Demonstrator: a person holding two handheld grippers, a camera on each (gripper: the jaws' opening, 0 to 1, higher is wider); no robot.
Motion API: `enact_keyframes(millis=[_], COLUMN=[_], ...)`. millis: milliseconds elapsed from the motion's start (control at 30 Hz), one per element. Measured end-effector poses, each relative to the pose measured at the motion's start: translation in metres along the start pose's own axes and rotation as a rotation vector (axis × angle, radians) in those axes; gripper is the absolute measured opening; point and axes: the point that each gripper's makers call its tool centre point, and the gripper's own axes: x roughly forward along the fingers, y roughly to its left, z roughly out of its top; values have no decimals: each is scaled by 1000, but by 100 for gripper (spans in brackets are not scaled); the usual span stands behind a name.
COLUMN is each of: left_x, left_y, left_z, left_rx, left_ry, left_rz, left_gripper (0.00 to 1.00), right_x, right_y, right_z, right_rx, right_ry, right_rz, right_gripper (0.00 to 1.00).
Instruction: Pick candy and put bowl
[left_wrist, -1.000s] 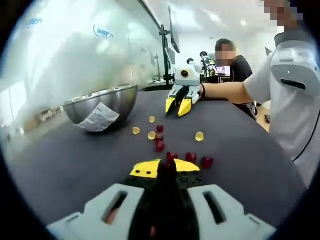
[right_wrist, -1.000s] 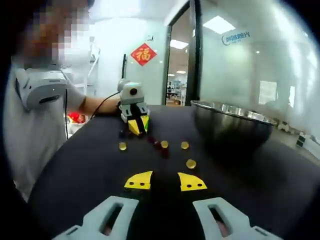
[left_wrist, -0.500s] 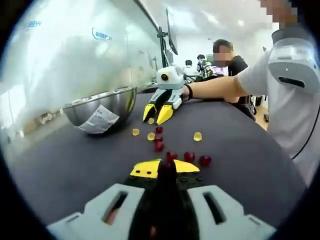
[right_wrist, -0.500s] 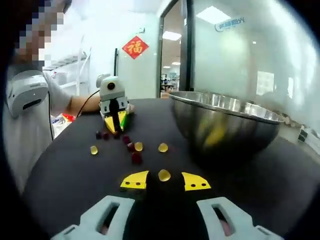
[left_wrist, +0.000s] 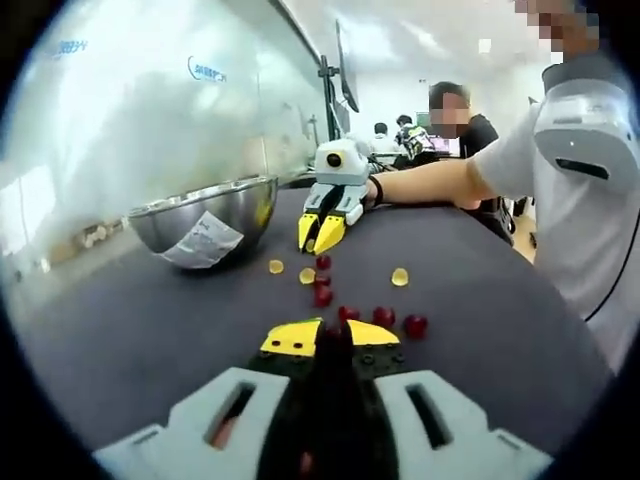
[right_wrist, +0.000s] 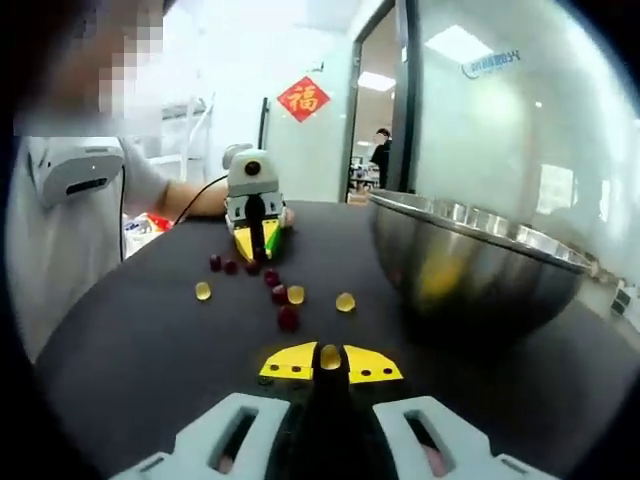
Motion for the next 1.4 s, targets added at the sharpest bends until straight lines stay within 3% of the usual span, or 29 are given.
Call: enact_keyframes(millis=[133, 267, 367, 467, 533, 600, 633, 767, 833, 900, 1133, 1233, 1300, 1400], left_x=[-7, -13, -2, 14, 29, 44, 50, 70, 78, 80, 70, 54, 40, 18], left_y=[29, 64, 84, 102, 109, 116, 122, 133, 123, 124, 129, 109, 90, 66], left_z=[56, 114, 139, 155, 151, 141, 143, 132, 131, 133, 129, 130, 125, 109], left_rx=[-111, -77, 8, 4, 38, 0, -13, -24, -73, -84, -110, -104, -78, -72], left_ry=[-192, -284, -263, -274, -223, -172, -201, -171, -195, -216, -239, -260, -263, -262], left_rz=[63, 124, 123, 111, 91, 68, 72, 81, 27, 46, 70, 58, 50, 43], left_gripper=[1, 1, 1, 2, 2, 2, 3, 5, 16, 22, 19, 19, 19, 19], right_x=[-2, -3, -4, -5, -7, -7, -8, -8, -9, -10, -11, -12, -20, -43], right_y=[1, 3, 2, 3, 3, 2, 1, 1, 0, -1, -2, -3, -7, 0], right_z=[0, 0, 1, 2, 4, 5, 5, 7, 8, 8, 8, 8, 18, 51], right_rx=[-2, 10, 9, 9, 14, 17, 21, 21, 24, 27, 26, 9, -32, -42], right_ry=[-3, -8, -12, -22, -30, -38, -43, -53, -60, -66, -73, -73, -105, -226], right_rz=[-9, 4, 3, 11, 12, 10, 9, 18, 21, 19, 13, 3, -29, -22], right_gripper=[4, 4, 4, 4, 4, 4, 3, 3, 3, 3, 3, 3, 3, 3])
